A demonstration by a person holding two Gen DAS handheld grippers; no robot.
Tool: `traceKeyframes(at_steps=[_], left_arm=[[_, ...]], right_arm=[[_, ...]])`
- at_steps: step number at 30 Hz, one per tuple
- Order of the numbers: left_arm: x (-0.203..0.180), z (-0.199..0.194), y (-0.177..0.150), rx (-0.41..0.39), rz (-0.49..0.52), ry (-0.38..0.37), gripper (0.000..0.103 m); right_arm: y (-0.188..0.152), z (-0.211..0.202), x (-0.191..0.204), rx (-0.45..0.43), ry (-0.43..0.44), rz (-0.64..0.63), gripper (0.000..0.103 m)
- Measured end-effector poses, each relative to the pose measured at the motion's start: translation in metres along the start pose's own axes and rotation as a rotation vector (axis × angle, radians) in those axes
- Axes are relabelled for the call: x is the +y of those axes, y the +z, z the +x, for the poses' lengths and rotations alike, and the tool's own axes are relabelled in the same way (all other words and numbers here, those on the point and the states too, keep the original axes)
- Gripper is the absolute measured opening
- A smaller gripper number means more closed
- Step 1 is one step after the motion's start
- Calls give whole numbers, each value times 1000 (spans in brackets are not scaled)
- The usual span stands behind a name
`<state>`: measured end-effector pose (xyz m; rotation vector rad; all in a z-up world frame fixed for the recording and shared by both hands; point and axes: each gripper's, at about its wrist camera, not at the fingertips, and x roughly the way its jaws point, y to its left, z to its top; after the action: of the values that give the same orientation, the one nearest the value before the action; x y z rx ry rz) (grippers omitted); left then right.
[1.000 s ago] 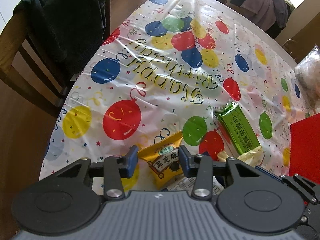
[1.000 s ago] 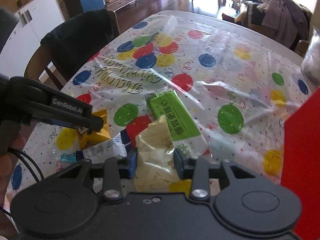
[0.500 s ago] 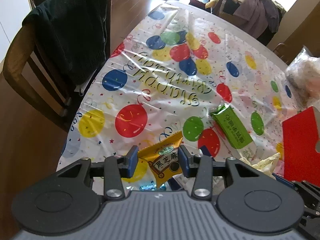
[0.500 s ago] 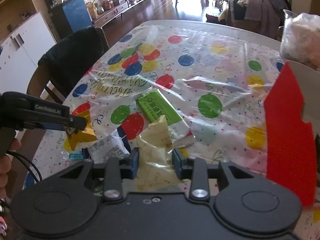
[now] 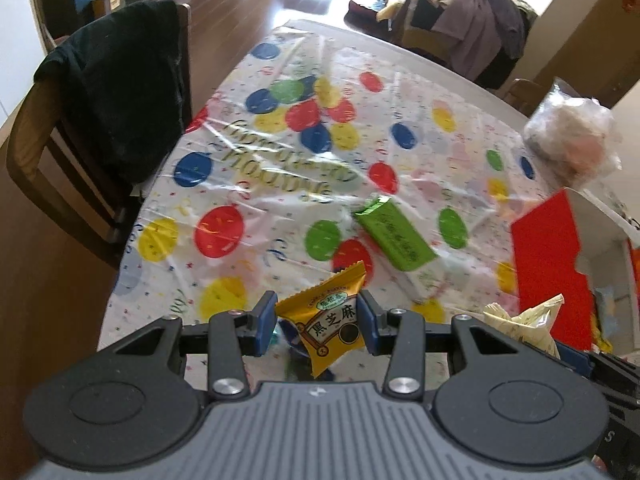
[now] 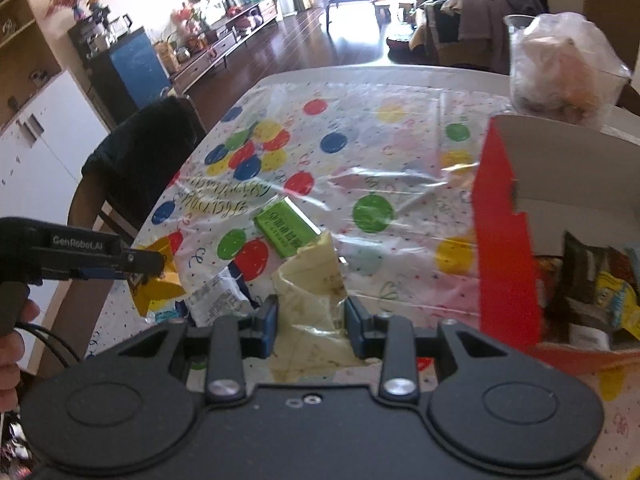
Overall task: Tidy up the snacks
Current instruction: 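Carry both held snacks into the red box and lower them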
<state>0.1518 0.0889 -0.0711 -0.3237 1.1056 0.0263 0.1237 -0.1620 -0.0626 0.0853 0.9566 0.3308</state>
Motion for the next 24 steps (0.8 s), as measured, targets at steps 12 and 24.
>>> traceKeyframes(at_steps=[12, 24], left_arm=[[-75, -23, -8, -7, 89, -69, 42], [-163, -23, -7, -17, 199, -123, 42]], right_arm=[[-3, -48, -56, -53, -19, 70, 33], [4, -72, -124, -88, -64, 129, 33]])
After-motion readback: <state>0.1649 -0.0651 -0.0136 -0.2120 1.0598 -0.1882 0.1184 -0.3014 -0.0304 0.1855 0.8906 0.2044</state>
